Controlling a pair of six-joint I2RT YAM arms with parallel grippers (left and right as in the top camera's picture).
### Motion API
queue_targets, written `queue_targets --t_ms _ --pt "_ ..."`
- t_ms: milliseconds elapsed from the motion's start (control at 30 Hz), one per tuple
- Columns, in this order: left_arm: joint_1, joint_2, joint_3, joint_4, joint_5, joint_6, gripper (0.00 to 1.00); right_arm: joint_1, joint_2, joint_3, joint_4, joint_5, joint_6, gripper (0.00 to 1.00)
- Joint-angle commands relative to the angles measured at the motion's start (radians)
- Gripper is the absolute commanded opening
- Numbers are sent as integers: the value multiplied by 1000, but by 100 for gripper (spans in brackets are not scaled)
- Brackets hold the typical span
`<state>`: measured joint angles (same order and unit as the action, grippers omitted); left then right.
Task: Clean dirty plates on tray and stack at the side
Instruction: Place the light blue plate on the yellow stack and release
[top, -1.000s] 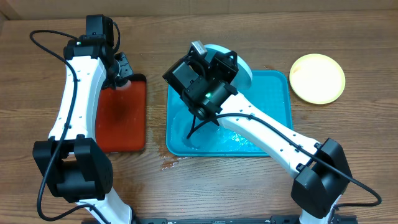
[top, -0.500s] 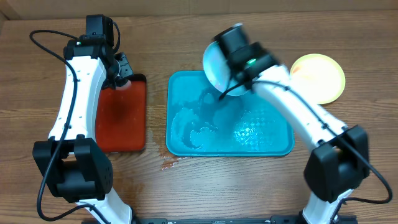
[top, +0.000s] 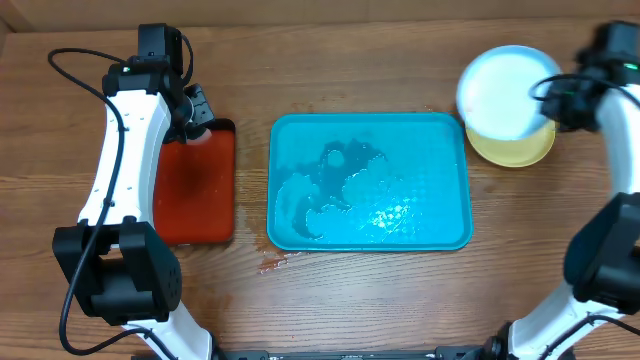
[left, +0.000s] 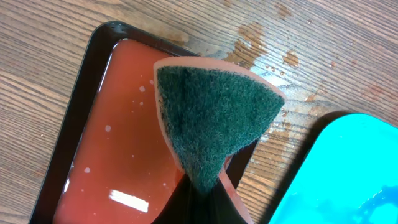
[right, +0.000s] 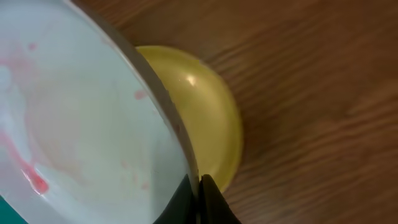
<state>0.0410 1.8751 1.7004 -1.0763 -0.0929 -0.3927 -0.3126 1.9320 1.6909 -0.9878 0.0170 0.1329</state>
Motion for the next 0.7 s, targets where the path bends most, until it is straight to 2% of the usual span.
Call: queue_targets --t_ms 0,267,300,467,667 --pt "-3 2 -5 7 9 -8 4 -84 43 10 3 -56 110 4" --pt "-3 2 -5 6 10 -8 4 -133 126 10 16 -113 107 4" --pt "-3 2 -5 6 10 -8 4 -128 140 10 16 -118 107 7" --pt "-3 2 -5 7 9 -7 4 -105 143 12 -3 -125 99 43" --pt "2 2 -6 3 5 -8 4 -68 73 13 -43 -191 100 65"
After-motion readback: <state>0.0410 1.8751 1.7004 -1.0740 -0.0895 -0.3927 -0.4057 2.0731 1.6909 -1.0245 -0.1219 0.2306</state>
